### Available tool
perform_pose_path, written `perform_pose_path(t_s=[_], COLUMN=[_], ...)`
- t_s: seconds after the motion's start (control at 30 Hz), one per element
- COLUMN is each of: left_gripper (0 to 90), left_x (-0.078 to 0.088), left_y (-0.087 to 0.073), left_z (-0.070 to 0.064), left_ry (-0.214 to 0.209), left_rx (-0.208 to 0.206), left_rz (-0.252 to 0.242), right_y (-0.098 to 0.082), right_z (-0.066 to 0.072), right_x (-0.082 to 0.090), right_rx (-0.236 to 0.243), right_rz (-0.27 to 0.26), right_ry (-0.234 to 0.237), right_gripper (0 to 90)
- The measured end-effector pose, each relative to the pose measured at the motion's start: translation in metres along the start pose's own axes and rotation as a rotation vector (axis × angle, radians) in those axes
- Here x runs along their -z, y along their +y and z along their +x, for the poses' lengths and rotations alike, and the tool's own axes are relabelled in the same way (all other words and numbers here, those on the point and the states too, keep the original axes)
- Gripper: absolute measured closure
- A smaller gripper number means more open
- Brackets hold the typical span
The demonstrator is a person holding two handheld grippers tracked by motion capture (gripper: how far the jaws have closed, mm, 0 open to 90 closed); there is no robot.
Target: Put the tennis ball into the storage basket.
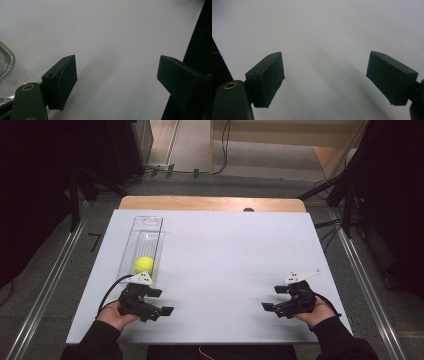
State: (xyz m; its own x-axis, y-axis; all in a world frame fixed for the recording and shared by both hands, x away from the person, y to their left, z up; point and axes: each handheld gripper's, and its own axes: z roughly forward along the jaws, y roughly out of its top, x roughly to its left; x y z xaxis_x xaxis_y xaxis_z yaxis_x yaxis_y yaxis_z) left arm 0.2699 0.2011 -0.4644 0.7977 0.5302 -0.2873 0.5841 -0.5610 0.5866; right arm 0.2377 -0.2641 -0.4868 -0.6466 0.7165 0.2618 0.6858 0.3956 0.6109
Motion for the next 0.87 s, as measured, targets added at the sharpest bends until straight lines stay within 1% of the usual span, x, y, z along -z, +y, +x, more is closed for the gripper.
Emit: perform_pose_path(t_s=[0.77, 0.87], left_gripper=[17.1, 17.1], left_x=[0.0003, 0.0002], left_y=[0.0000, 0.0001], left_z=[0.0002, 0.0002], left_ry=[-0.003, -0.011], left_rx=[-0.001, 0.002], left_rz=[0.007, 0.005], right_y=[-0.0001, -0.0001], right_z=[0.0000, -0.0001], right_x=[0.0002, 0.0002], right_rx=[-0.001, -0.001], right_rz=[-0.004, -0.004], right_ry=[0.000, 0.000], right_gripper=[12.9, 12.9])
